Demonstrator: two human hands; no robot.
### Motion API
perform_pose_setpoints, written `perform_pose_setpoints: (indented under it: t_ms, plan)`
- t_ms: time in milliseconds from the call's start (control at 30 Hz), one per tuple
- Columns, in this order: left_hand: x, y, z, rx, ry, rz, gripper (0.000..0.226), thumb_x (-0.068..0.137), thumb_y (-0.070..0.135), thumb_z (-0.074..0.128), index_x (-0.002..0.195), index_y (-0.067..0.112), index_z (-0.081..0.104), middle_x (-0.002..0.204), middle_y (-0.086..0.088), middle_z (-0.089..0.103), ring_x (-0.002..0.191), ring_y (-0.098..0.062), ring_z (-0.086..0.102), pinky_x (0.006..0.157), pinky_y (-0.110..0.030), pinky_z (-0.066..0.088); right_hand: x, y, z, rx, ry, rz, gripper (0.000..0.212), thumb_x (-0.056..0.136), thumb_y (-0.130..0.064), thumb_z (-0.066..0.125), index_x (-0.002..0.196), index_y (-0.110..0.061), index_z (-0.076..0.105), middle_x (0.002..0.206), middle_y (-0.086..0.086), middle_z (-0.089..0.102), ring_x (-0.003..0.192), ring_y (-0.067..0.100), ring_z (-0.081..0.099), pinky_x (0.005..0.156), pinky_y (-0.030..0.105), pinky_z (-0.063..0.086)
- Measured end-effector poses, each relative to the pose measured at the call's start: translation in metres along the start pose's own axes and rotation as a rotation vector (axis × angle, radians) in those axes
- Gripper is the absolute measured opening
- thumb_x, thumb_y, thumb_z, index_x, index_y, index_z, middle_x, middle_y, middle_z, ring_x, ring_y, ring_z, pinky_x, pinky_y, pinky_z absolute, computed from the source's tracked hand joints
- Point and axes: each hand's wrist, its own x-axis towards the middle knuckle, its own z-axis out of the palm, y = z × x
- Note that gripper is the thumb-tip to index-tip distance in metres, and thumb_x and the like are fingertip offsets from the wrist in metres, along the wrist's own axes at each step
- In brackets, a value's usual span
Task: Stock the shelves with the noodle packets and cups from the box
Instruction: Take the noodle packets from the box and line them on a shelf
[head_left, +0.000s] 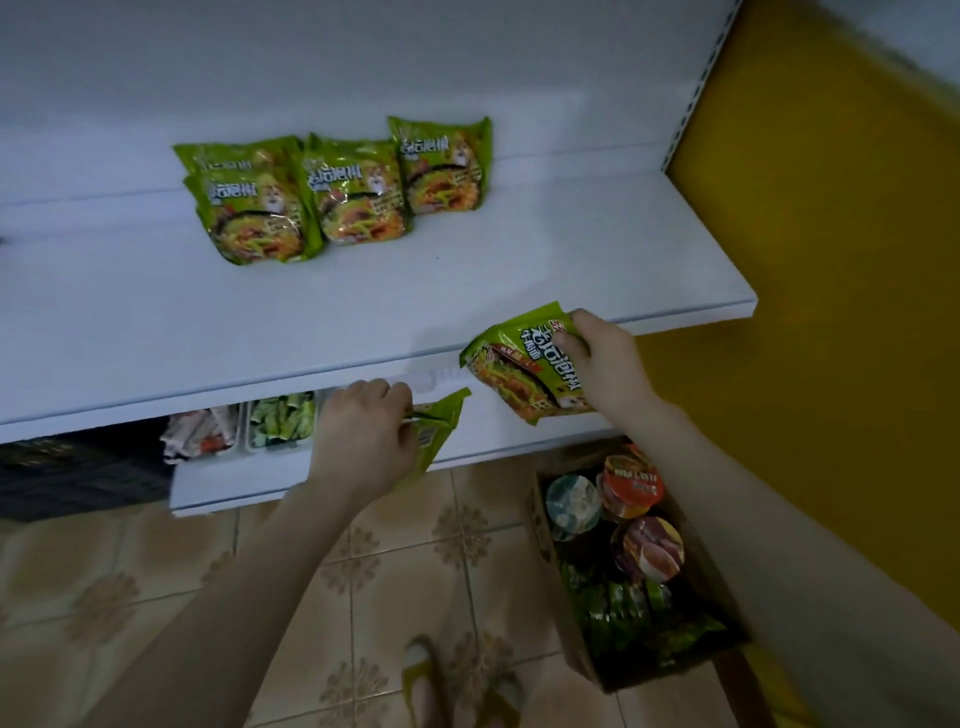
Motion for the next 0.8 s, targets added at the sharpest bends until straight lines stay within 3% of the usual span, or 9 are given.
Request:
perform_pose_setpoints:
  t_ms: [167, 400, 533, 700, 800]
  plan:
    - [-0.006, -0.034, -0.018, 0.037, 0.002, -0.136, 0.012, 0.05, 0.016, 0.058, 0.058, 0.007, 0.057, 0.047, -0.01, 0.051, 0.042, -0.029, 0.052, 0.042, -0.026, 0.039, 0.022, -0.04, 0.008, -0.109, -0.076, -0.108, 0.025, 0.097, -0.015, 0.042, 0.097, 0.007, 0.053, 0.094, 0.024, 0.061, 0.076, 0.022, 0.048, 0.058, 0.028, 0.02]
    - [-0.015, -0.076, -0.029, 0.023, 0.046, -0.255, 0.018, 0.058, 0.017, 0.066, 0.056, 0.003, 0.056, 0.046, -0.013, 0.051, 0.039, -0.03, 0.051, 0.039, -0.024, 0.033, 0.046, -0.08, 0.02, -0.129, -0.077, -0.153, 0.023, 0.096, -0.017, 0.044, 0.093, 0.004, 0.054, 0.092, 0.023, 0.062, 0.085, 0.032, 0.056, 0.063, 0.032, 0.03]
    - [-0.013, -0.095, -0.035, 0.002, 0.027, -0.3, 0.026, 0.053, 0.006, 0.083, 0.059, 0.002, 0.058, 0.048, -0.015, 0.052, 0.041, -0.032, 0.052, 0.04, -0.026, 0.037, 0.059, -0.096, 0.03, -0.157, -0.072, -0.155, 0.023, 0.097, -0.016, 0.042, 0.095, 0.004, 0.052, 0.095, 0.023, 0.061, 0.087, 0.034, 0.056, 0.068, 0.036, 0.037]
    - [-0.005, -0.106, -0.048, -0.052, 0.087, -0.327, 0.023, 0.058, 0.006, 0.083, 0.065, 0.0, 0.062, 0.052, -0.016, 0.054, 0.046, -0.034, 0.054, 0.042, -0.03, 0.041, 0.073, -0.106, 0.04, -0.167, -0.047, -0.125, 0.018, 0.099, -0.015, 0.035, 0.084, -0.007, 0.036, 0.093, 0.022, 0.058, 0.077, 0.026, 0.048, 0.063, 0.029, 0.029]
    - [0.006, -0.109, -0.053, -0.065, 0.136, -0.332, 0.022, 0.057, 0.005, 0.083, 0.066, 0.0, 0.063, 0.052, -0.016, 0.054, 0.046, -0.034, 0.054, 0.043, -0.029, 0.041, 0.09, -0.11, 0.041, -0.164, -0.048, -0.105, 0.017, 0.1, -0.013, 0.033, 0.087, -0.005, 0.04, 0.097, 0.023, 0.057, 0.088, 0.033, 0.054, 0.067, 0.038, 0.043]
